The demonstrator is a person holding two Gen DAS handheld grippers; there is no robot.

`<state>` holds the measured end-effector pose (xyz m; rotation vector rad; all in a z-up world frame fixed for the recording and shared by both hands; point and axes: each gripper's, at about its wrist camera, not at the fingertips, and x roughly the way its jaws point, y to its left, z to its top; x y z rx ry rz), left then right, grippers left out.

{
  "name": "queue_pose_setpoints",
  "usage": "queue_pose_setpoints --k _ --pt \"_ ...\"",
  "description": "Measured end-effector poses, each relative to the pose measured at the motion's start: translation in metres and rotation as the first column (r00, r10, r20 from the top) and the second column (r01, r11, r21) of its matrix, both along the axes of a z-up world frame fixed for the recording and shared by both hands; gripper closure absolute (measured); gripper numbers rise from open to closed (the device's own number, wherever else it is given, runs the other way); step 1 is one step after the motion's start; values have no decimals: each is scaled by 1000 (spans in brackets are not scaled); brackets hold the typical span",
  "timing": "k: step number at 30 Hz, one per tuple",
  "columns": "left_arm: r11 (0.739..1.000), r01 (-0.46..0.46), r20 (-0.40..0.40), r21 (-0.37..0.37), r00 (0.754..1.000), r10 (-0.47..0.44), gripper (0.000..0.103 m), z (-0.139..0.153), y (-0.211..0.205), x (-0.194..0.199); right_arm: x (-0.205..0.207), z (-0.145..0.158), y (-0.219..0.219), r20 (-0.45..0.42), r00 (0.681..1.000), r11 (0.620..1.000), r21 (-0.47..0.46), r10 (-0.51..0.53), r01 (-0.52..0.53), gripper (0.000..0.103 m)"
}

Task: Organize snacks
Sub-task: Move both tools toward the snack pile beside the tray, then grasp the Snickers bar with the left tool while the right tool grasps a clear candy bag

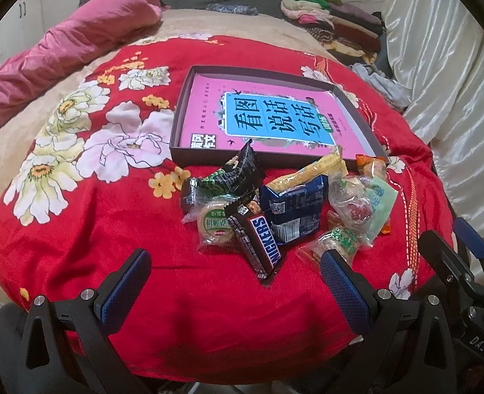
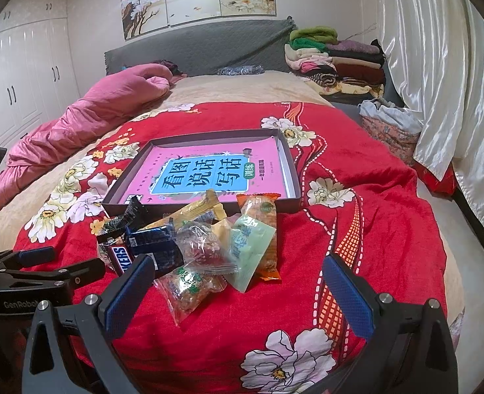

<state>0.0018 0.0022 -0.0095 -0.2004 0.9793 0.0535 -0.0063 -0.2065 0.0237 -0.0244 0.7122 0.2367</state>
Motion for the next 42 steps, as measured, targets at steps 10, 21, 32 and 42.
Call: queue_pose_setpoints --k 10,21,32,42 --pt "994 -51 -52 -102 998 46 0 -14 16 1 9 -6 2 -36 999 1000 2 16 -16 0" --pt "981 -11 -108 -193 994 -10 9 -23 6 5 23 -15 7 -71 995 997 16 73 -72 0" --pt "973 8 -131 -230 991 -40 42 -36 5 18 45 -34 30 -101 975 969 -131 199 -211 18" --pt "964 12 -152 -264 987 -54 62 -45 -1 28 53 -48 45 -99 946 925 -201 309 -323 35"
